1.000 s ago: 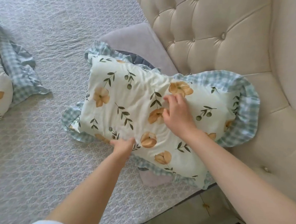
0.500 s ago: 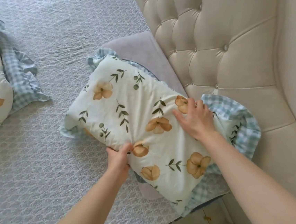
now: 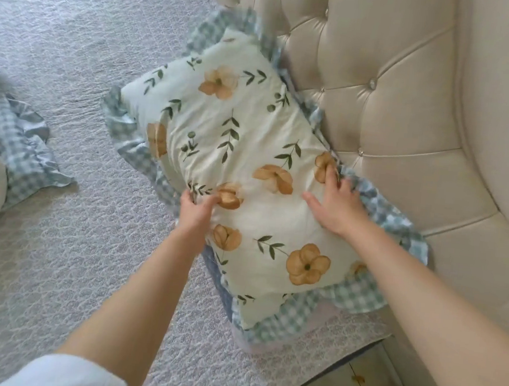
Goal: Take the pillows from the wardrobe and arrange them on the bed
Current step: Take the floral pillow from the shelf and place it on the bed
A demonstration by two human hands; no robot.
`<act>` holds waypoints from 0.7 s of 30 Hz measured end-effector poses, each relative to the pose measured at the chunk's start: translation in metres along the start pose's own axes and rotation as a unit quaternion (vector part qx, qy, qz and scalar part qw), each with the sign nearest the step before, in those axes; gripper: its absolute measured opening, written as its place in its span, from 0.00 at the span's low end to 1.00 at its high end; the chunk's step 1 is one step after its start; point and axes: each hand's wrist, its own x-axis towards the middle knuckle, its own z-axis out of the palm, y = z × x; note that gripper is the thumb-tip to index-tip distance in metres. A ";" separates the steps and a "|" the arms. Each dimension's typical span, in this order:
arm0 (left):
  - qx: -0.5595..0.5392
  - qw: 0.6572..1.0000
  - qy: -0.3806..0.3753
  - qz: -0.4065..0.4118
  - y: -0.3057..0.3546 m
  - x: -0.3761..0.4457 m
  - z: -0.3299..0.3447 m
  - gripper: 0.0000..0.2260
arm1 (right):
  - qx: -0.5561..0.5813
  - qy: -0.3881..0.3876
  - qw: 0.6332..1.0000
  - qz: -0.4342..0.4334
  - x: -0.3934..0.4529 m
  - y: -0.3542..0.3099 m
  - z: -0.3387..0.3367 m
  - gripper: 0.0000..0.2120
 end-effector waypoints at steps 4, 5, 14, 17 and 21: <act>0.029 0.992 -0.096 -0.081 -0.032 -0.012 0.005 0.52 | 0.009 0.027 1.000 -0.008 -0.003 0.005 0.018 0.42; 0.015 0.991 -0.104 -0.084 -0.040 -0.016 0.008 0.55 | 0.007 0.029 1.000 -0.009 -0.002 0.005 0.018 0.42; 0.023 0.997 -0.067 0.010 -0.068 -0.034 0.018 0.56 | 0.025 0.058 0.998 -0.018 -0.015 0.016 0.019 0.38; 0.034 0.997 -0.068 -0.002 -0.073 -0.032 0.020 0.52 | -0.022 0.070 0.997 -0.030 -0.023 0.014 0.027 0.38; 0.031 0.996 -0.085 -0.005 -0.070 -0.034 0.019 0.53 | -0.027 0.064 0.997 -0.016 -0.020 0.010 0.027 0.38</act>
